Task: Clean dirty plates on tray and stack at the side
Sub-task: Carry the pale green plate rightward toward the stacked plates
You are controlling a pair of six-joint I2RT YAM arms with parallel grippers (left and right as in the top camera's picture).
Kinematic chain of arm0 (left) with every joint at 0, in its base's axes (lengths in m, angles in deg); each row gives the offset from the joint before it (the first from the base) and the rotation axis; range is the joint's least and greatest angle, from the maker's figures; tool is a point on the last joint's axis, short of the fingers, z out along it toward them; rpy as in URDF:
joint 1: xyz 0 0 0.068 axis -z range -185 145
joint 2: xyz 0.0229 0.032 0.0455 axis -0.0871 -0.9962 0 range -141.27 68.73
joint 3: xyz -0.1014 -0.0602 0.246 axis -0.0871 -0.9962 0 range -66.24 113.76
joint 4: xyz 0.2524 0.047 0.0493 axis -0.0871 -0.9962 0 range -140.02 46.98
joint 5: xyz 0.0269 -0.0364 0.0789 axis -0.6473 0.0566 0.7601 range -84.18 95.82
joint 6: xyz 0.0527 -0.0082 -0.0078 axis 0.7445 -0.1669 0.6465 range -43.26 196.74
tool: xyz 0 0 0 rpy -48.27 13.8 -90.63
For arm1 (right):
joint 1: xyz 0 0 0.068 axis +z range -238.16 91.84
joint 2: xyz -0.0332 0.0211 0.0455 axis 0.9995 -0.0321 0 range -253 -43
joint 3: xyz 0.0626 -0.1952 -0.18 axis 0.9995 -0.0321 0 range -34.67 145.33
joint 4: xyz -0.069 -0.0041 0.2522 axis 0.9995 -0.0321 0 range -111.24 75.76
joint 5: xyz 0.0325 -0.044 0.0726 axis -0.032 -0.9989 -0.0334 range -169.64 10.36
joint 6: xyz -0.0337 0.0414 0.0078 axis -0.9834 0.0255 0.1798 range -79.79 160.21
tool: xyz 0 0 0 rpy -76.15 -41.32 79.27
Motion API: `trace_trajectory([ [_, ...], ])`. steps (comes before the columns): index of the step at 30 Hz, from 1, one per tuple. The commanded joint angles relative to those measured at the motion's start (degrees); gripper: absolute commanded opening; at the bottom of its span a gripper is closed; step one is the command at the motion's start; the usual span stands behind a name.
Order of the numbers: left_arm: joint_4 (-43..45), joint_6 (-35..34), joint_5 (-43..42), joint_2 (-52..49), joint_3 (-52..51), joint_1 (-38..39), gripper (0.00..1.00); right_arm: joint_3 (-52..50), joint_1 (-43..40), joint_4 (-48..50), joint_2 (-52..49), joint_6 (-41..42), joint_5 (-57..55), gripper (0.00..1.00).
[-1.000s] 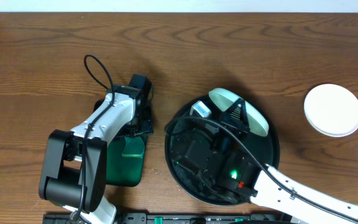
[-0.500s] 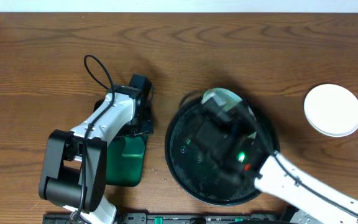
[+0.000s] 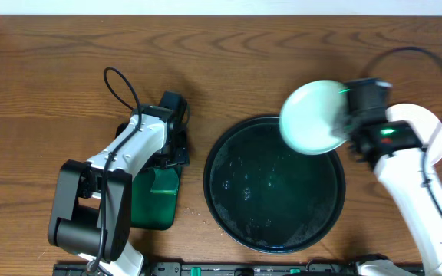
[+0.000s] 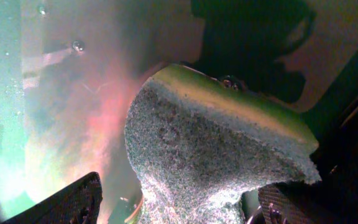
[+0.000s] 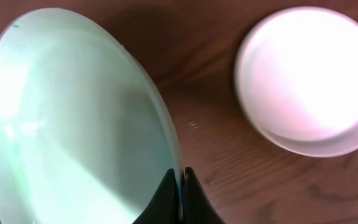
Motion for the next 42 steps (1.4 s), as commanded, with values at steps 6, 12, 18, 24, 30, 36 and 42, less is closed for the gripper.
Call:
trace_trajectory([
  [6,0.3,0.1,-0.9,0.4,-0.7,0.0,0.81,0.9,-25.8,-0.8,-1.7,3.2,12.4,0.01],
  [12,0.3,0.1,-1.0,0.4,-0.8,0.0,0.81,0.9,-38.9,-2.3,-7.2,9.0,11.6,0.01],
  [18,0.2,0.1,-1.0,0.4,-0.8,0.0,0.81,0.9,-44.3,-0.3,-12.5,10.5,10.4,0.01],
  [24,0.6,0.1,-1.0,0.4,-0.8,0.0,0.81,0.9,-44.4,2.9,-15.6,9.7,11.9,0.01],
  [30,0.7,0.1,-1.0,0.4,-0.7,0.0,0.81,0.9,-42.7,6.7,-18.6,9.9,14.8,0.03],
  [36,0.7,0.1,-1.0,0.4,-0.7,0.0,0.81,0.9,-41.1,7.7,-19.9,9.9,17.5,0.86],
  [42,0.9,0.4,-1.0,0.4,-0.7,0.0,0.81,3.0,-39.5,6.9,-19.5,7.3,23.6,0.99],
])
